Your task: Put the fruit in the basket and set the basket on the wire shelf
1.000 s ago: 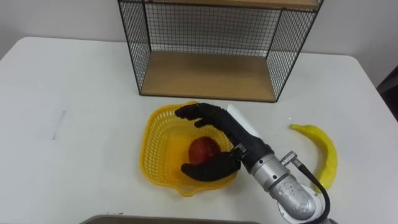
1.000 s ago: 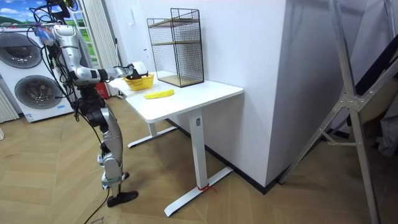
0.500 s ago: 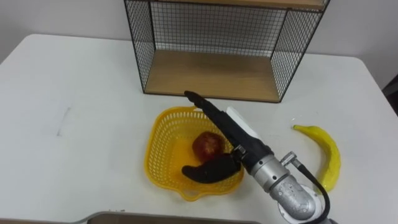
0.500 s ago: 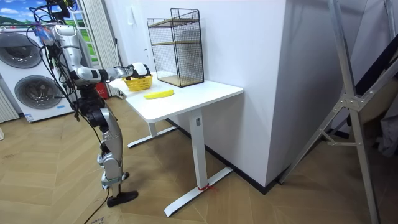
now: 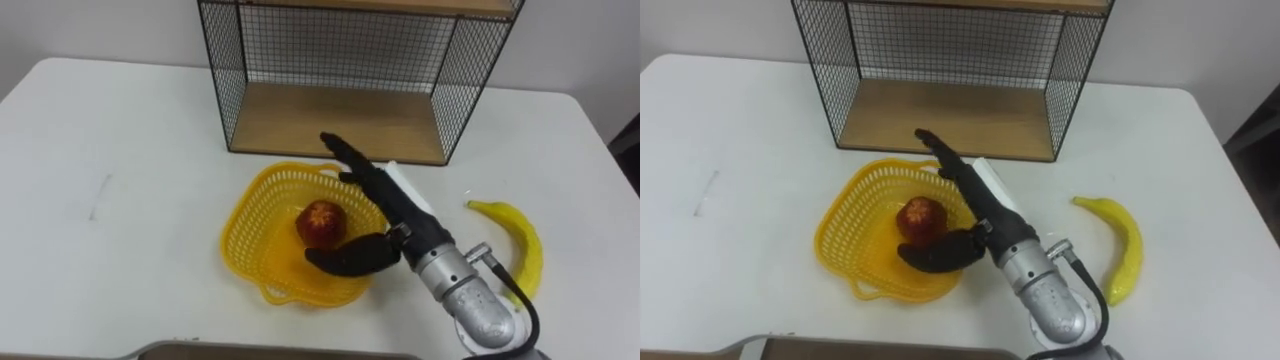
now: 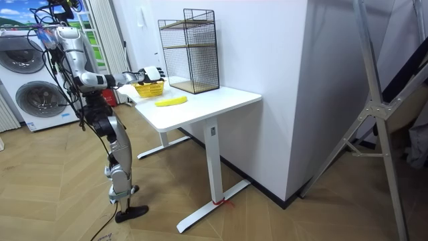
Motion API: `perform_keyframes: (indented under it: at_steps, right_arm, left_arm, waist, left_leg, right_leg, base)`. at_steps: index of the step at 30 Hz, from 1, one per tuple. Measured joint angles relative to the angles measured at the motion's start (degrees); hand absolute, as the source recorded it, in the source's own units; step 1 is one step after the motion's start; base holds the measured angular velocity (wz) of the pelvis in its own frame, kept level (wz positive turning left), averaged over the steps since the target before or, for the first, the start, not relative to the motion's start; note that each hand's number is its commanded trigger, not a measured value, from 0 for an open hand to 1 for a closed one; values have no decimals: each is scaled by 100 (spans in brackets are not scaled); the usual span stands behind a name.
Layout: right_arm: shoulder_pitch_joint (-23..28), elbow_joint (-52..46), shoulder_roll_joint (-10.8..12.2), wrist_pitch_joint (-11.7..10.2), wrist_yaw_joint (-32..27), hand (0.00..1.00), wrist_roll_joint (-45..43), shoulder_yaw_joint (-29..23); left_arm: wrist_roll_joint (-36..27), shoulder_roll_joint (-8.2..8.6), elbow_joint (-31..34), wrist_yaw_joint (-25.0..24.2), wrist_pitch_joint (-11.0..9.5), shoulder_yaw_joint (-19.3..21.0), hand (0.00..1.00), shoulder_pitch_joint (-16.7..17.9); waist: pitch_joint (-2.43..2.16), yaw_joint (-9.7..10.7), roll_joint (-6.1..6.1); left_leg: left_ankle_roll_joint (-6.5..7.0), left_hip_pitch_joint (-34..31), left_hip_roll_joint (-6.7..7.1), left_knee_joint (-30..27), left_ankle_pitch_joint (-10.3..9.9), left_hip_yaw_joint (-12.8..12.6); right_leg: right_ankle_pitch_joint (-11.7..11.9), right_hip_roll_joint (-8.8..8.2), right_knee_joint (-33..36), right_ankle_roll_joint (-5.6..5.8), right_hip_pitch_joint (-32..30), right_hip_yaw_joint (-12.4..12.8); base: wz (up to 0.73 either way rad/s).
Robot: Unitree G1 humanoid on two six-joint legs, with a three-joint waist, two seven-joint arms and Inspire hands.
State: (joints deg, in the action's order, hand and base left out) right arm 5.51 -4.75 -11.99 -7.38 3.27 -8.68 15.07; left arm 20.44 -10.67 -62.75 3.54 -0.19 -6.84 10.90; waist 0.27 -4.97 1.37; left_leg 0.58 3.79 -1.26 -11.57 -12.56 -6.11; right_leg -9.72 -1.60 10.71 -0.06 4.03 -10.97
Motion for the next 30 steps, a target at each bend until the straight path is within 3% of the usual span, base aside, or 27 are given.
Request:
perform_keyframes:
  at_steps: [7, 13, 23, 30]
  right_arm:
    - [-90, -436, -10, -147, -572, 0, 646, -873]
    - [-176, -527, -58, -184, -926, 0, 1079, -1322]
    - [-197, -809, -132, -297, -1601, 0, 1065, -1676]
    - [-187, -587, -236, -305, -2034, 0, 1006, -1796]
  left_arm:
    - [-2, 4, -34, 84, -119, 105, 0, 138]
    - [6, 72, -36, 83, -132, 234, 0, 254]
    - [7, 77, -41, 76, -132, 412, 0, 374]
    - [8, 89, 38, 67, -94, 555, 0, 459]
  waist:
    - [12, 131, -29]
    - [4, 212, -35]
    - [-28, 268, 8]
    - [-26, 369, 31]
  left_leg:
    - [0, 68, -2, 18, 0, 1]
    - [-2, 97, -8, 28, -1, -27]
    - [-2, 108, -10, 29, -1, -109]
    - [-2, 197, -11, 127, -1, -160]
  right_leg:
    - [3, 2, -3, -2, 60, 11]
    - [3, 12, -3, -2, 71, 30]
    - [3, 20, 2, -2, 50, 128]
    - [3, 23, -10, -1, 87, 153]
  base:
    - [-1]
    - [-1]
    - [-3]
    - [-3]
